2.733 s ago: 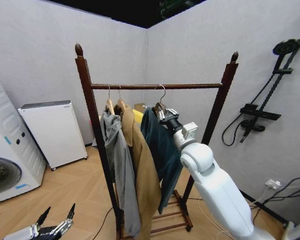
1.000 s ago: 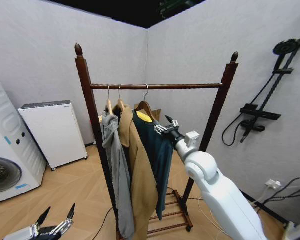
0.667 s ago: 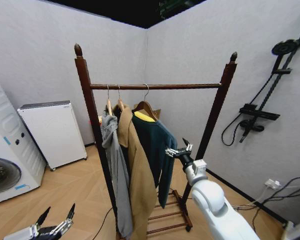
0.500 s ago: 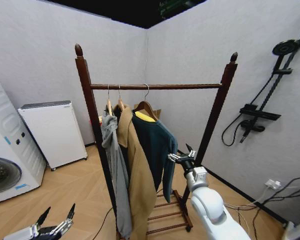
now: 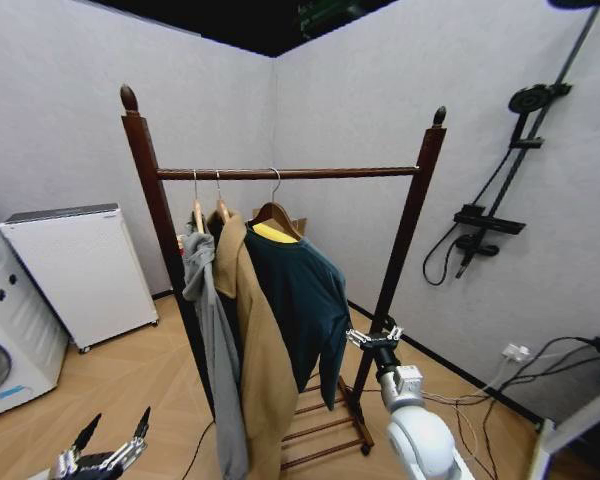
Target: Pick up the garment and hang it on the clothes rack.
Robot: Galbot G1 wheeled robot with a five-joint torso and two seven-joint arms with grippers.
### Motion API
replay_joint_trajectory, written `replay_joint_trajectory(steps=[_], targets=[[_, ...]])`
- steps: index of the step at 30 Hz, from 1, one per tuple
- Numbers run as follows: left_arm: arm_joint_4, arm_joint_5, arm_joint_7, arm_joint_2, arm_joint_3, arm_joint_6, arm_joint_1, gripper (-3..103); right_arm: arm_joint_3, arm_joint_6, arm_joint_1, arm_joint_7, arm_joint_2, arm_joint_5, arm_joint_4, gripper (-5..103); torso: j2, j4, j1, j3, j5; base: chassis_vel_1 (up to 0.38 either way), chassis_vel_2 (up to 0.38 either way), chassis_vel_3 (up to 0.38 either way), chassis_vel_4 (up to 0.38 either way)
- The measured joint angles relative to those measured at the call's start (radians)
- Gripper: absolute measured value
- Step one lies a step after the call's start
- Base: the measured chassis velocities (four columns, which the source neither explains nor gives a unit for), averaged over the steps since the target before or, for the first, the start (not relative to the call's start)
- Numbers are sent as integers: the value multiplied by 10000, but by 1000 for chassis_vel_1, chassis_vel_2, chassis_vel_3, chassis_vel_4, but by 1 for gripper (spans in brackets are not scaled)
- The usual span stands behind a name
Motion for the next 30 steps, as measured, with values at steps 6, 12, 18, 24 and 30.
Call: replay_joint_trajectory(steps=[6, 12, 18, 24, 30], targets=[[0, 0, 0, 0, 0, 0, 0, 100, 320, 308, -237, 3, -142, 31, 9, 100, -1, -2, 2, 0, 0, -96, -104, -105, -98], [0, 0, 0, 0, 0, 0, 0, 100, 336, 373, -394, 20, -162, -6, 226, 100, 0, -2, 1, 0, -1, -116, -122, -117, -116], [0, 0, 0, 0, 0, 0, 0, 100, 104, 416, -418, 71, -8, -299, 327, 100, -1, 0, 2, 0, -2, -123, -124, -131, -126], [0, 0, 0, 0, 0, 0, 0, 100, -102, 395, -351, 147, 54, -468, 349, 100, -2, -2, 5, 1, 0, -104, -146, -130, -100], [0, 0, -1, 0, 0, 0, 0, 100, -219, 356, -364, 177, 94, -557, 408, 100, -2, 0, 3, 0, -2, -32, -233, -220, -25]])
